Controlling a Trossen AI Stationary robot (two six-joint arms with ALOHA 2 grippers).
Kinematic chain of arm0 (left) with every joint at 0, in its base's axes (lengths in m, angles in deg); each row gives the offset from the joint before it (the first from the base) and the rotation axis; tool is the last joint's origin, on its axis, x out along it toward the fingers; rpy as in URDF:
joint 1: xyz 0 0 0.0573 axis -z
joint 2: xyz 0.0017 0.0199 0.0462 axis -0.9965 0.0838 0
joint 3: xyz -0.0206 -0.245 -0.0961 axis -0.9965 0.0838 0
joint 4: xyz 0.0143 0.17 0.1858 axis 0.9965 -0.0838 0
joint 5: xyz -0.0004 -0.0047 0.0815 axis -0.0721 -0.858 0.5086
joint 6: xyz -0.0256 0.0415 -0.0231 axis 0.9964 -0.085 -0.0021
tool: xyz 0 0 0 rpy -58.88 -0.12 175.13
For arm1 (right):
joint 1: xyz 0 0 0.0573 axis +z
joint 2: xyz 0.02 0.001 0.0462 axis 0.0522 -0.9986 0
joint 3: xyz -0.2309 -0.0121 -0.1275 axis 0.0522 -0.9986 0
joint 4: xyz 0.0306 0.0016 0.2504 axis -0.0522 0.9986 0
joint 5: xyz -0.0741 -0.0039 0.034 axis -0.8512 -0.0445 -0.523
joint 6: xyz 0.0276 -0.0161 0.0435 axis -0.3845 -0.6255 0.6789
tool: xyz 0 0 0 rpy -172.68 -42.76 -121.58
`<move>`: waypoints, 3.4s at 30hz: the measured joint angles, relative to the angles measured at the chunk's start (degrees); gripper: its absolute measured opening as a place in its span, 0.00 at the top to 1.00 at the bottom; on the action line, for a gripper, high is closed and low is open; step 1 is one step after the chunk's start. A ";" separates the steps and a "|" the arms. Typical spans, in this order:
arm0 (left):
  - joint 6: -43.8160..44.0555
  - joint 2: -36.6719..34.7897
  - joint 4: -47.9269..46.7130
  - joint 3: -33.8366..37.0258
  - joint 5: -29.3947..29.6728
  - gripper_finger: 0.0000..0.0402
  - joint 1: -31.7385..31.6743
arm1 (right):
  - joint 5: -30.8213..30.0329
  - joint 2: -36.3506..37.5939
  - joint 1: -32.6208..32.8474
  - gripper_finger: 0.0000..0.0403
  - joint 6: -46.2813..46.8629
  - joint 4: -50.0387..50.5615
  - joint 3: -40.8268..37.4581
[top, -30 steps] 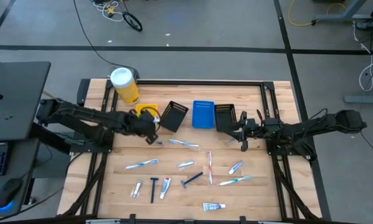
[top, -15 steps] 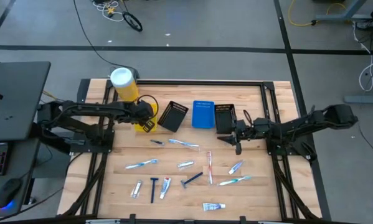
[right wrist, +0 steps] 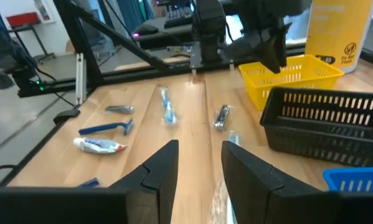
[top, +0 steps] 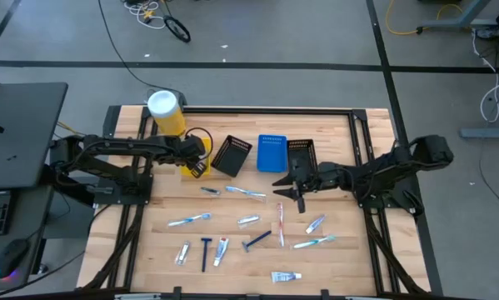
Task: Pick & Place Travel size toiletries
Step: Put the silver nail cutter into the right black bin
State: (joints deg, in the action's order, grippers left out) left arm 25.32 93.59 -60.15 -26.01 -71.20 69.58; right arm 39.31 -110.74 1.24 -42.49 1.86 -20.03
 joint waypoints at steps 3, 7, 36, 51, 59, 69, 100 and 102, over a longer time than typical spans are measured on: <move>-2.94 0.00 -0.54 -2.71 -2.06 0.70 1.21 | 0.02 -1.75 0.00 0.68 -0.02 0.04 0.65; -6.90 -0.02 -0.30 -6.98 -3.68 0.70 4.58 | -0.01 -3.15 -0.01 0.68 0.00 0.12 0.90; -19.21 17.48 8.26 -8.71 -11.68 0.50 22.85 | -0.04 -3.71 0.00 0.68 -1.31 3.79 0.81; -19.31 19.76 8.50 -8.71 -13.59 0.64 19.97 | -0.59 -3.64 -0.07 0.68 -2.30 4.66 0.81; -19.15 19.66 8.58 -8.73 -14.49 0.84 19.18 | -0.57 -3.64 -0.07 0.68 -3.01 6.98 0.81; -18.78 19.58 8.83 -8.80 -15.17 0.93 19.10 | -0.55 -3.64 -0.07 0.68 -3.02 6.92 0.81; -19.91 19.54 7.18 -25.45 5.49 0.99 15.36 | -0.50 -3.64 -0.06 0.68 -2.99 6.54 0.81; -21.41 19.84 7.47 -25.40 3.65 0.99 12.46 | -0.50 -3.64 -0.07 0.68 -2.97 6.58 0.81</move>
State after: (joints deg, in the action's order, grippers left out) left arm 3.91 113.44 -52.68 -51.42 -67.55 82.05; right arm 38.80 -114.38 1.17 -45.46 8.44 -19.22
